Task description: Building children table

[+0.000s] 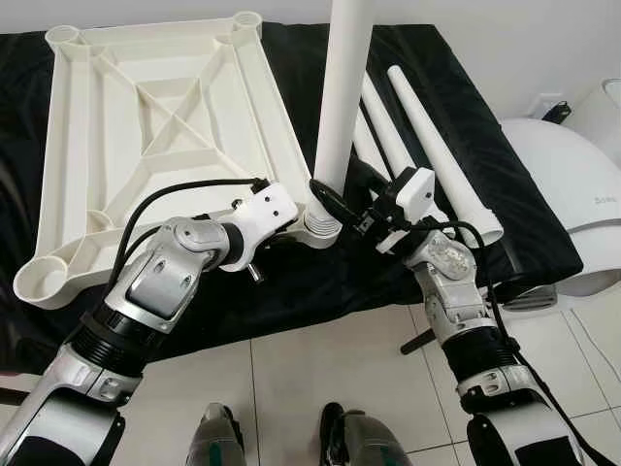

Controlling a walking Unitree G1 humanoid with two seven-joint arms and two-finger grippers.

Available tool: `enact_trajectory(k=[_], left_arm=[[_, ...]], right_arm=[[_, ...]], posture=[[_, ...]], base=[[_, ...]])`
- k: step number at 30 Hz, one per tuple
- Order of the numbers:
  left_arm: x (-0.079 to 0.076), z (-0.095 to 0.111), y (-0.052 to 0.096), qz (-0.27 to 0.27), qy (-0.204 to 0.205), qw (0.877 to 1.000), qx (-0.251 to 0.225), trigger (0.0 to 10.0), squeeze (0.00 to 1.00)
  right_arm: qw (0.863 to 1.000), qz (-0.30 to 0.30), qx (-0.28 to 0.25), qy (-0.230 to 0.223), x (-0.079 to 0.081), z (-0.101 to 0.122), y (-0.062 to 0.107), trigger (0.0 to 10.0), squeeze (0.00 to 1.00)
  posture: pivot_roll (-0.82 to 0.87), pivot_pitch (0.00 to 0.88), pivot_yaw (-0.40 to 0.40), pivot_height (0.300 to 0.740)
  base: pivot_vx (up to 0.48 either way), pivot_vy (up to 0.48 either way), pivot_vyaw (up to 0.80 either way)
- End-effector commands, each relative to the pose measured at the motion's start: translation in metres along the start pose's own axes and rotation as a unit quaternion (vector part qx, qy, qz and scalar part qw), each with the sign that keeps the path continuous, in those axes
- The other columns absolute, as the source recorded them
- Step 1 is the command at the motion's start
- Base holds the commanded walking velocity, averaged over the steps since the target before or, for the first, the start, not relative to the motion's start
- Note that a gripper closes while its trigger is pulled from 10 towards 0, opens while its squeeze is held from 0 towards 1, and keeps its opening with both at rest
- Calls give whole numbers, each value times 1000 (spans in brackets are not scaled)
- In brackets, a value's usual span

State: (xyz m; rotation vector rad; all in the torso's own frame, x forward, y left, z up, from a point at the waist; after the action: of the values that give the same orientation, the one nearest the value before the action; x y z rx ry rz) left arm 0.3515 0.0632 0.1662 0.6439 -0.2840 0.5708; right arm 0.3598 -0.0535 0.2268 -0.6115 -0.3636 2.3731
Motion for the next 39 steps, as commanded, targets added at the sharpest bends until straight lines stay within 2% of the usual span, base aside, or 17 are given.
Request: enact_trajectory(k=[1,5,11,23,29,33,35,39], left_arm=[[-10,-4,0,-23,3,1000,7,10000,0],[-10,-3,0,-23,3,1000,6,10000,0],[-9,-3,1,-22,3,1000,7,10000,0],[-7,-3,1,-18,3,1000,7,10000,0],[-7,-3,1,-17,4,1000,7,10000,0],[-6,-3,1,-17,5,1000,6,10000,0],[-6,-3,1,-16,4,1000,7,10000,0],[-6,-3,2,-15,4,1000,7,10000,0]], right_arm=[[994,-16,97,-49,4,-48,27,10000,0],[993,-8,95,-65,11,-50,25,10000,0],[992,-10,104,-73,11,-55,26,10000,0],[990,12,110,-89,22,-59,28,10000,0],[989,17,98,-113,27,-57,24,10000,0],[987,12,98,-127,26,-58,23,10000,0],[988,13,103,-114,26,-60,24,10000,0],[987,8,105,-118,23,-61,25,10000,0]], posture=[[105,207,-54,740],[107,210,-54,740],[109,214,-54,740],[109,219,-56,740],[108,220,-57,740],[110,218,-58,740],[110,217,-58,740],[111,214,-59,740]], base=[[0,0,0],[0,0,0],[0,0,0],[0,0,0],[0,0,0],[0,0,0],[0,0,0],[0,0,0]])
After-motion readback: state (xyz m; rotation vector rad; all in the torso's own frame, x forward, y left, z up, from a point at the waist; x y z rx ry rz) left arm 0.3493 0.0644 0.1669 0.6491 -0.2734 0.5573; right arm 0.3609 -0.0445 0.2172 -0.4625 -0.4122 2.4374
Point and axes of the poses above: a point about 5 cm out from each wrist's last joint towards the gripper, its own y axis pointing back from the gripper into the wrist, its own z axis along the axis of the wrist's last joint, x = y × z, the point moved 6 cm from there along -y, pointing out of the wrist towards the gripper, and after that the axes turned 2 degrees about -y, right-handed, at the moved point
